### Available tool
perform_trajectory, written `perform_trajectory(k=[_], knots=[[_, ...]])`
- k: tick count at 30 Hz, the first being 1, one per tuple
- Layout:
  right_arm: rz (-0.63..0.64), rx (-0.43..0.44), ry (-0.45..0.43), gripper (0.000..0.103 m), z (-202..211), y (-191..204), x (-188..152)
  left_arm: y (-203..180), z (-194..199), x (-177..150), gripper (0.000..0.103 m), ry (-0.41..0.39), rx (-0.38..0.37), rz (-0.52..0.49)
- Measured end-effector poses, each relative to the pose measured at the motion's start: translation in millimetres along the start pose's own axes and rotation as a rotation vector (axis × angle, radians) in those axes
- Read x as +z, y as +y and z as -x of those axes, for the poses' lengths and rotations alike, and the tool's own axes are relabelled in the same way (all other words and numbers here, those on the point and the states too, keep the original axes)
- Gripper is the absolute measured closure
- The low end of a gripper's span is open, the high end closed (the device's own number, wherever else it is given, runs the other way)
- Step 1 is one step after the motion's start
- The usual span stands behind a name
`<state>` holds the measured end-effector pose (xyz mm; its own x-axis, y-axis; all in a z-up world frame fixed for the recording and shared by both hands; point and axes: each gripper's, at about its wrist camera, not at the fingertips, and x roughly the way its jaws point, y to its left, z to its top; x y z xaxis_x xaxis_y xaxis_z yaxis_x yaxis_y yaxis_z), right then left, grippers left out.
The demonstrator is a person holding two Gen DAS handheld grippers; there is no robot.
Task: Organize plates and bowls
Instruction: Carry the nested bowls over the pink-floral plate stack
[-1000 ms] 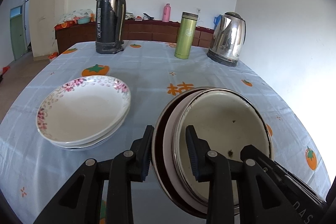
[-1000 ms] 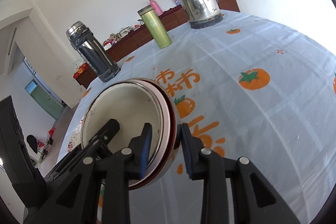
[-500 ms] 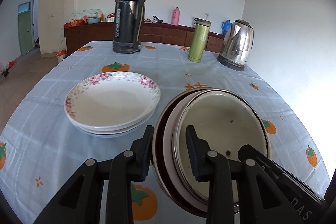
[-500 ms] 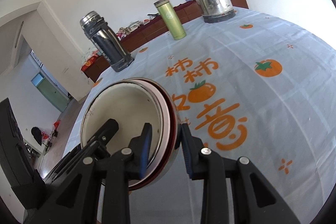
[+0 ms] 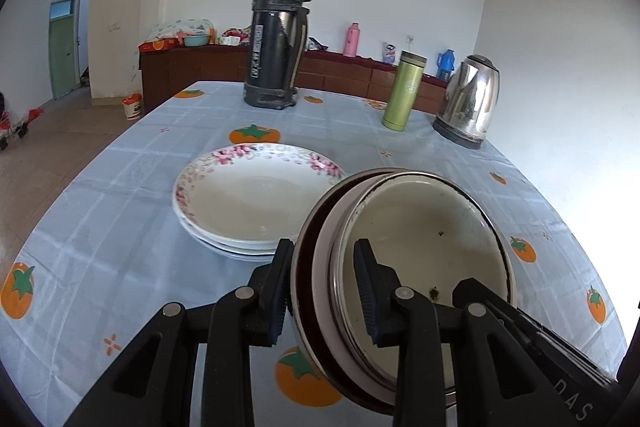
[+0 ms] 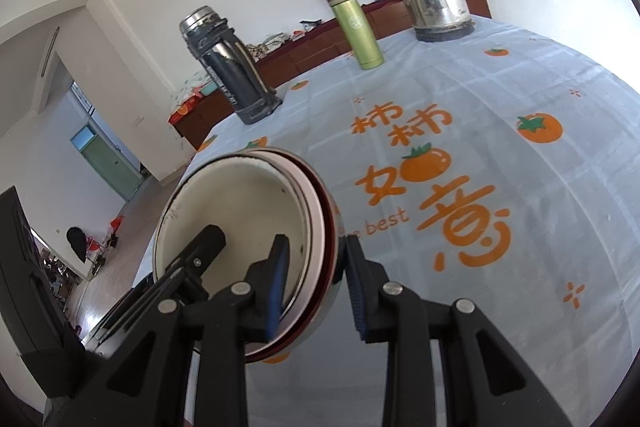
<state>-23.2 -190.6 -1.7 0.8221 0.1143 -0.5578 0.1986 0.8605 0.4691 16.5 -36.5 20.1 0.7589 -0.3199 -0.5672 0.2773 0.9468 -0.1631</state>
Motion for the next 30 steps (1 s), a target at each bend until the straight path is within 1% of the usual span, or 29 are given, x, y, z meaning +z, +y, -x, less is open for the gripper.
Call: perform_trajectory(k=[15,20,30], knots=[[0.034,0.072,0.026,0.074,-23,38,1,40,8,16,0.07,-0.03,0.068,0.031],[0.046,0.089,0.03,0.074,-31,51,7,51,8,24,0.07,-0.041,0.085,0.035],[0.079,0.102,0.009,0.074,-43,73,27,62,-1,44,0.07,-0.068,0.107,0.041]])
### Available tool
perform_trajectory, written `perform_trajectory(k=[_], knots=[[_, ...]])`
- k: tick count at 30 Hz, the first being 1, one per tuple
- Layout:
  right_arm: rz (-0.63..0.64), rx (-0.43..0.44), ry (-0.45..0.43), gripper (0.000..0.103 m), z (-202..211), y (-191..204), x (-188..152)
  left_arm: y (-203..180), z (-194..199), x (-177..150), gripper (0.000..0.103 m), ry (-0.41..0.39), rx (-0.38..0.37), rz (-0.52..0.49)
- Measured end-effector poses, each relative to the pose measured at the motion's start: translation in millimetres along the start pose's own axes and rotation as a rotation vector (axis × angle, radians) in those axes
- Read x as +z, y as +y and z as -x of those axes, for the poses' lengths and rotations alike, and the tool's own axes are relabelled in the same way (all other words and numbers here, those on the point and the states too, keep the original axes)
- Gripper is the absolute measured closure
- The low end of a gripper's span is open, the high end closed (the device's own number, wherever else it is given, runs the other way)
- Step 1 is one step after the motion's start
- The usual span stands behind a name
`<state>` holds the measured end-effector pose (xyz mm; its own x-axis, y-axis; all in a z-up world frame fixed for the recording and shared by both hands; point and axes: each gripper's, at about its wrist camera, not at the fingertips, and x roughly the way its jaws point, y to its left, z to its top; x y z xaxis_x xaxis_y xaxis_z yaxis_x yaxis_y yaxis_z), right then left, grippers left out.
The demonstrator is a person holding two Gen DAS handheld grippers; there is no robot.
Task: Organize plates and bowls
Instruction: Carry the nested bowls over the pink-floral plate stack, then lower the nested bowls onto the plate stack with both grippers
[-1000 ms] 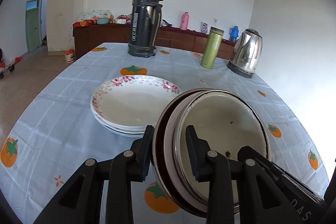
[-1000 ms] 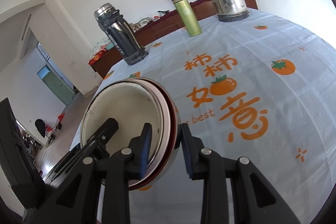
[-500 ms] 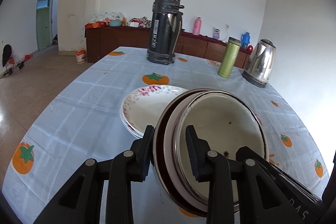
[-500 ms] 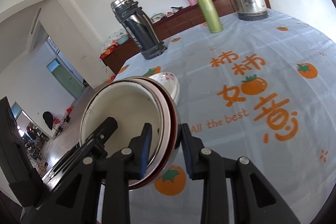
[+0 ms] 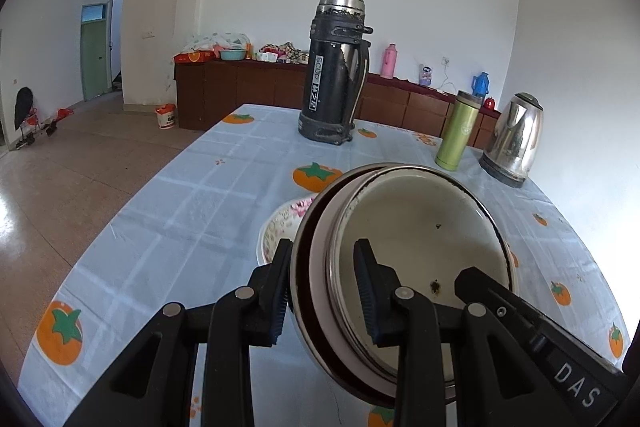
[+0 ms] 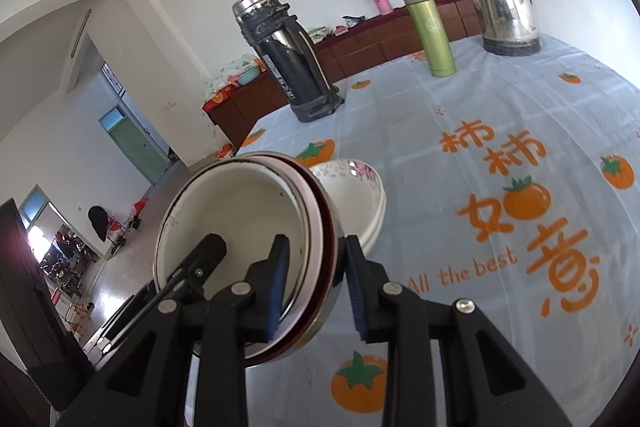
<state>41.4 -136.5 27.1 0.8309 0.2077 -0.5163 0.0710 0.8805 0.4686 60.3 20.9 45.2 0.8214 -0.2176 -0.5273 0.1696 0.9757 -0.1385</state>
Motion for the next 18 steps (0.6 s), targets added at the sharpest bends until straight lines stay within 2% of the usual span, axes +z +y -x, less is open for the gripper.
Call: perform_trajectory(k=[18], knots=[[-0.005,-0.022,0.001,0.074,-35,-3,37,-6,-42,28,0.07,0.016,0.013,-0.011]])
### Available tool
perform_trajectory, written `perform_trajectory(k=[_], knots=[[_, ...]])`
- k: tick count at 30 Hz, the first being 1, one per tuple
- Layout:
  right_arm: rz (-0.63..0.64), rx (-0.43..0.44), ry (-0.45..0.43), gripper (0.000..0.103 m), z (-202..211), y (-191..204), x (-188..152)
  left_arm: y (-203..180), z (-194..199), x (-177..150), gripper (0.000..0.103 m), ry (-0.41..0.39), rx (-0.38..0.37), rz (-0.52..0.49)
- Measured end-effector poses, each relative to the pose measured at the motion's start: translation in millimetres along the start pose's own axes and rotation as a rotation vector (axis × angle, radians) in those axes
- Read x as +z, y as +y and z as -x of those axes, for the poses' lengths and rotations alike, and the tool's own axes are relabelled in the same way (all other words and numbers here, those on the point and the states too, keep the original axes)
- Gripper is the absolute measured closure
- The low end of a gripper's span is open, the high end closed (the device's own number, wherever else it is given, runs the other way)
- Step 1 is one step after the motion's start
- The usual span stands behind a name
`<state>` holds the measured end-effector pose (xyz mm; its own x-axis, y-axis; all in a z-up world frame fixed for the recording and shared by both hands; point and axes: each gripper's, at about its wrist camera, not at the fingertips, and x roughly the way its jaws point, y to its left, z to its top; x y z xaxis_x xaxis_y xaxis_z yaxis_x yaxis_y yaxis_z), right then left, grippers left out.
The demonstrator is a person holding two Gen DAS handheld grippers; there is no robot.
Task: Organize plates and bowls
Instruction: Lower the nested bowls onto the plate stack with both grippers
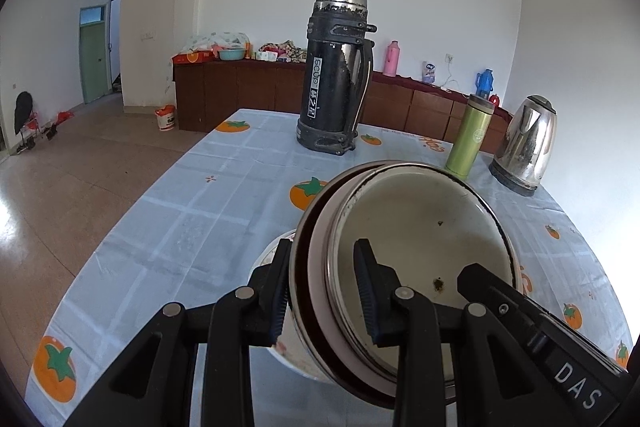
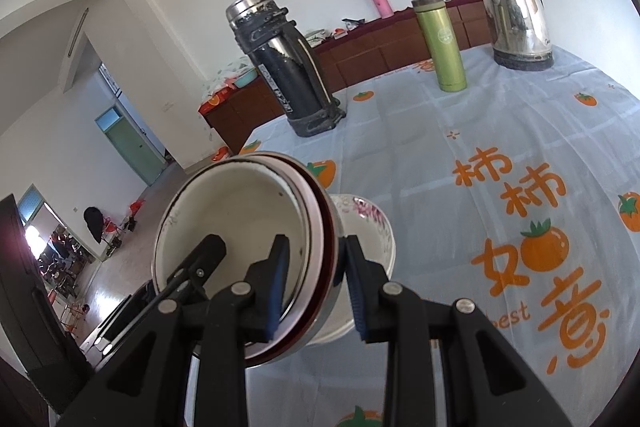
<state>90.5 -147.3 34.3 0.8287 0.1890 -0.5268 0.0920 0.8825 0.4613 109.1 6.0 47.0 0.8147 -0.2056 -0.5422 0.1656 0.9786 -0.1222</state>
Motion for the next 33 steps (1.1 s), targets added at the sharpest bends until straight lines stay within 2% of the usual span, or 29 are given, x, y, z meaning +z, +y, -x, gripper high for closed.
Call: perform_trajectory(k=[13,33], knots=[[-0.029,-0.022,0.036,0.074,-29,-6,11,2,-32,8,0.071,0.045,0.002,0.021],[-0.033,-0.068,0.105,0.074,-58,-17,9,5,-66,0,0.071,0.125,-0.004,0.038]])
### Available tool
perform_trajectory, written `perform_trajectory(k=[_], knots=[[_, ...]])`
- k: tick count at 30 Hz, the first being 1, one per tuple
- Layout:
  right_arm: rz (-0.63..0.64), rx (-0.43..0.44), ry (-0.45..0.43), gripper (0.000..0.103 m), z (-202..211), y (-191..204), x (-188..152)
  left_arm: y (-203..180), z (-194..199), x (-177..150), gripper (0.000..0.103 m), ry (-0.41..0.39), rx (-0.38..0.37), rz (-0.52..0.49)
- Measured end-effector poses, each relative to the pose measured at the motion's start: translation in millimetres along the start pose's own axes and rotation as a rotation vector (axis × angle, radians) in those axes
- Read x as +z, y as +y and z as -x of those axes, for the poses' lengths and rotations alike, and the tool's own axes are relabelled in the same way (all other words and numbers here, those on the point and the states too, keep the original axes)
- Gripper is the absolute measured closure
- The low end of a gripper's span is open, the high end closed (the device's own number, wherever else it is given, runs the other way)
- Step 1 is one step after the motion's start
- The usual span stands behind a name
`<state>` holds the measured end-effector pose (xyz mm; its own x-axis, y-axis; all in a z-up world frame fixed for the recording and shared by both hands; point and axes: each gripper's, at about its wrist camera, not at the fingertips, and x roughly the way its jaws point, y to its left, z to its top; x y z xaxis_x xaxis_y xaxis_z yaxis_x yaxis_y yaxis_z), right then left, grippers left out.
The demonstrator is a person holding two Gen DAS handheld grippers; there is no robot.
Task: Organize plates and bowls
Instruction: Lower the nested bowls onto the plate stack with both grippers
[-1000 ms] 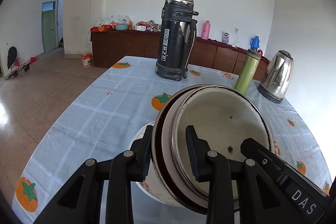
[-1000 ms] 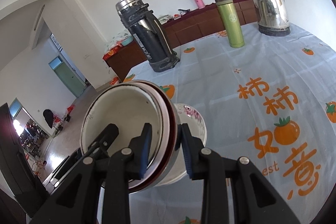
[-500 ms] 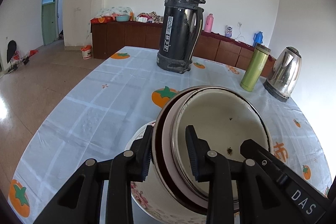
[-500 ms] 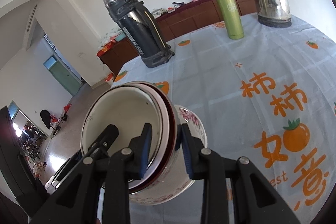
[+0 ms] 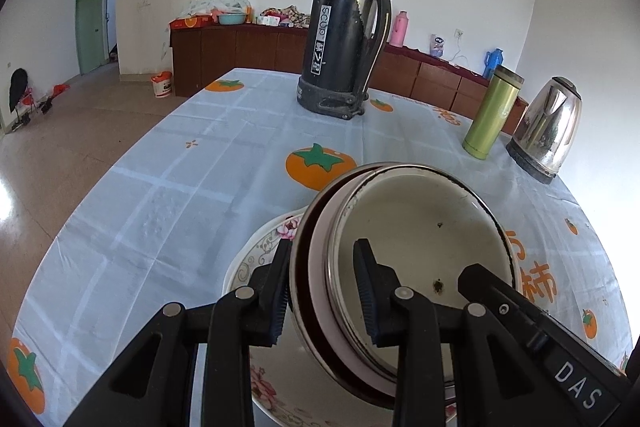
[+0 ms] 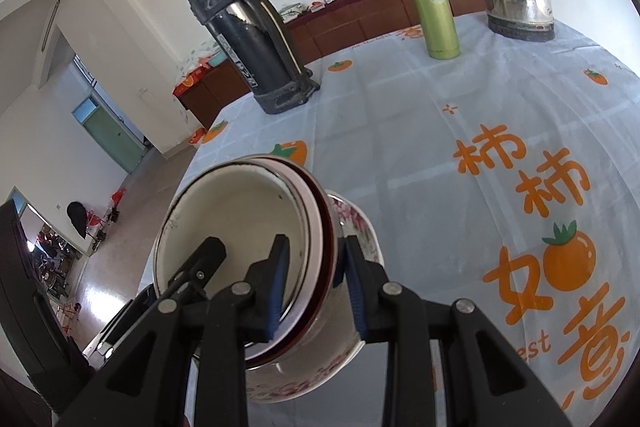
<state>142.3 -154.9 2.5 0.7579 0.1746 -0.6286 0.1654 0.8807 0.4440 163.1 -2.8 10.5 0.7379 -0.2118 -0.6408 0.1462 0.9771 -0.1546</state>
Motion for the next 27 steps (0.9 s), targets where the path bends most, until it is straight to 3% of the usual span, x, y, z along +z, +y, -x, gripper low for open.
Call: perform_trajectory(k=[14,27], knots=[[0.008,-0.005,0.01,0.074,-7,-2,2,1,-9,0,0.071,0.013,0.004,0.009],[-0.004,0.048,0.042,0.074,-13,-1,-2,9,-3,0,0.071,-0.007,0.043,0.021]])
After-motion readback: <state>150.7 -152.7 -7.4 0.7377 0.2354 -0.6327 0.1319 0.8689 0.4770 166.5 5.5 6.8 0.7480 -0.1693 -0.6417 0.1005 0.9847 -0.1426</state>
